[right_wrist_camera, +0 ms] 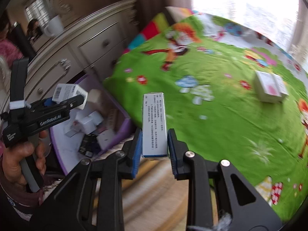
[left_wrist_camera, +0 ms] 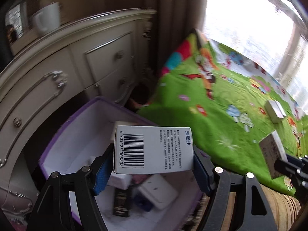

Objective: Organize rigid objects
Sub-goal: 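Carry the barcoded box and green-labelled box over the purple box, then open both tools to drop the two boxes into the purple box, then move both open tools back over the last two boxes on the bed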

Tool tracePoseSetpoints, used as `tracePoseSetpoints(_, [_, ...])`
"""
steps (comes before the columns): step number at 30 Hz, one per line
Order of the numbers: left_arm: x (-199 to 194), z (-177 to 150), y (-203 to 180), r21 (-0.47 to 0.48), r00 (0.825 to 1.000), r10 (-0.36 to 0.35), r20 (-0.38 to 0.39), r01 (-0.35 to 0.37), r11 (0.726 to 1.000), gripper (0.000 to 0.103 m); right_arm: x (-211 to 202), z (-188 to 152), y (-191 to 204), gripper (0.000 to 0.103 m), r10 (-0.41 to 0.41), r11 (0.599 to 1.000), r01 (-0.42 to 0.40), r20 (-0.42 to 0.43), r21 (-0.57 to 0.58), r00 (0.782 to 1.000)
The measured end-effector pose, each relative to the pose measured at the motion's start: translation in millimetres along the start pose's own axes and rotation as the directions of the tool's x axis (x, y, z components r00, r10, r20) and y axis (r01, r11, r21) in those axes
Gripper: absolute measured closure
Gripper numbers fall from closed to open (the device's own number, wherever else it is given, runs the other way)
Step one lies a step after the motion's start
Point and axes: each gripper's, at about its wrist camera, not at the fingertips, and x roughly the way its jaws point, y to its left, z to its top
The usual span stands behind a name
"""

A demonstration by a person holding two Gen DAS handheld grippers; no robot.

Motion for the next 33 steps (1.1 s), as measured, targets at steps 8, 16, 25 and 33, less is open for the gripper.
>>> tracePoseSetpoints(8, [13,-9,38,-0.064,0.998,0.032,-0.057,-0.036,0.997,0.029,40,8,66,0.073,0.061,0.987,-0.07,-0.066,-0.144,0.996])
tracePoseSetpoints(16, [18,-17,59,-0.091,0.993,0.076,-0.088,-0.084,0.992,0.028,66,12,101,0.073,0.092,0.969,-0.113,-0.103,-0.219,0.99])
tracePoseSetpoints(25, [25,-19,67,-0.102,0.987,0.116,-0.114,-0.128,0.986,0.018,81,8,109,0.059,0.097,0.962,-0.129,-0.141,-0.241,0.985])
tracePoseSetpoints(33, [18,-13,41,-0.052,0.993,0.082,-0.091,-0.087,0.995,0.018,69,10,79,0.048,0.04,0.977,-0.059,-0.099,-0.203,0.994])
